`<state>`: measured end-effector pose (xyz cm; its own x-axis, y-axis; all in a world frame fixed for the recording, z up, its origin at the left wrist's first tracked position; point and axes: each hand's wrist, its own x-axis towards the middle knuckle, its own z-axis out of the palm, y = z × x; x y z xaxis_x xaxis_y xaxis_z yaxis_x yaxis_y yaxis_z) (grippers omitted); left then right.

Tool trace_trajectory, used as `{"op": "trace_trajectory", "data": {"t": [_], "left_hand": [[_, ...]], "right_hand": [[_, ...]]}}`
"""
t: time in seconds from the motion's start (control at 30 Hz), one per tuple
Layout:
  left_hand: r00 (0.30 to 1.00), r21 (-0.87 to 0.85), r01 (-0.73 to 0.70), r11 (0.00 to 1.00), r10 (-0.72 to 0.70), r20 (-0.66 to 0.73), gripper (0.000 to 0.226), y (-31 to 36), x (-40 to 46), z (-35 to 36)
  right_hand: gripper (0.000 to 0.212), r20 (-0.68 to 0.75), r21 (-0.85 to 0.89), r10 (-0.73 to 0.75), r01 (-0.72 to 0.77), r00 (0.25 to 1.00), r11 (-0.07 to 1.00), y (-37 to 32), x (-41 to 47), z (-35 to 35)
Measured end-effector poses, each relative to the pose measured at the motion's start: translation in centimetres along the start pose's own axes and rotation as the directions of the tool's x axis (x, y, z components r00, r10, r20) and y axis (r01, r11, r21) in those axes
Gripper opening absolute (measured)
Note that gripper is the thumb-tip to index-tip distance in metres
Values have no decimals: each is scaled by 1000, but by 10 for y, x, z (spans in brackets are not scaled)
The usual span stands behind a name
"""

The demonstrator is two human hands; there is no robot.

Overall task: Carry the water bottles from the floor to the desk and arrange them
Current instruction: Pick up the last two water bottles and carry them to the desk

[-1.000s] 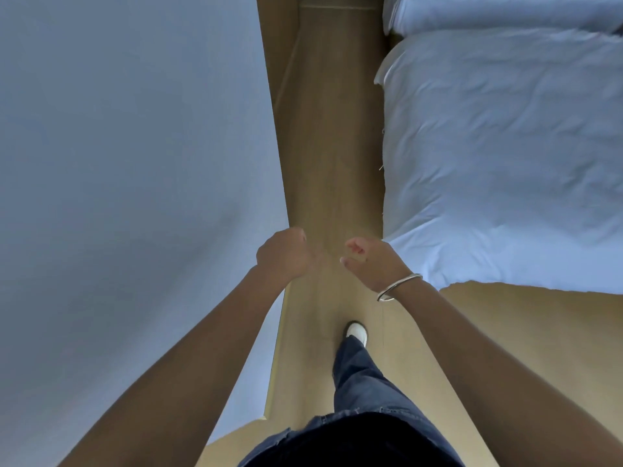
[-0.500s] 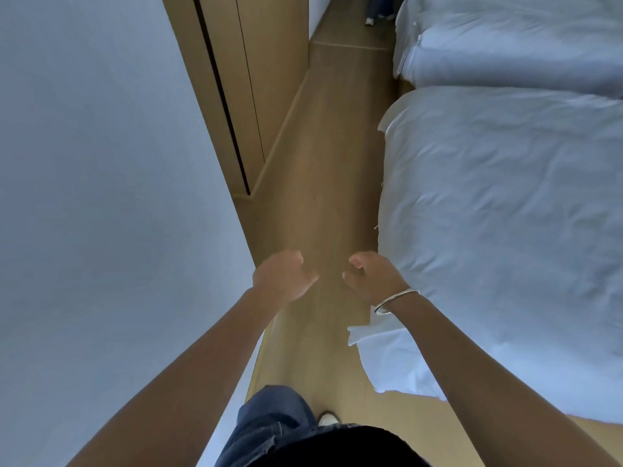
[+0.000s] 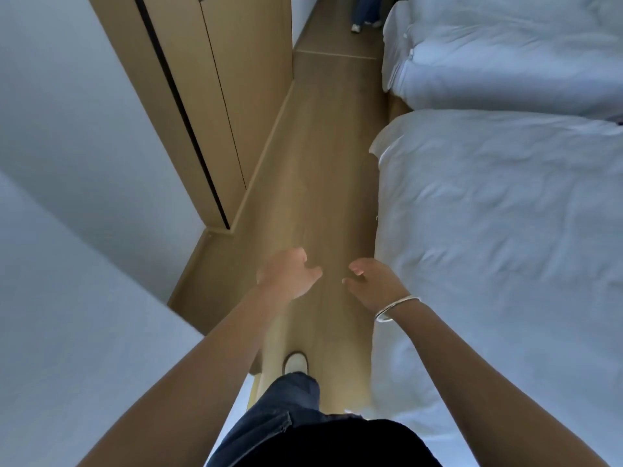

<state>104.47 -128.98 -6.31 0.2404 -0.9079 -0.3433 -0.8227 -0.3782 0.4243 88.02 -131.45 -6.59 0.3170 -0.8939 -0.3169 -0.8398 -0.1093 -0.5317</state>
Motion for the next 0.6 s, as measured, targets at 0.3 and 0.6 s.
{"op": "trace_trajectory", "data": {"t": [0.3, 0.6], "left_hand": [[996, -96, 20, 995, -28, -80, 38, 27, 147, -47], [990, -132, -22, 991, 3, -141, 39, 48, 263, -78]], "right_hand": [[33, -97, 77, 38, -30, 995, 997, -30, 138, -60], [39, -126, 96, -30, 42, 992, 994, -7, 270, -105]]}}
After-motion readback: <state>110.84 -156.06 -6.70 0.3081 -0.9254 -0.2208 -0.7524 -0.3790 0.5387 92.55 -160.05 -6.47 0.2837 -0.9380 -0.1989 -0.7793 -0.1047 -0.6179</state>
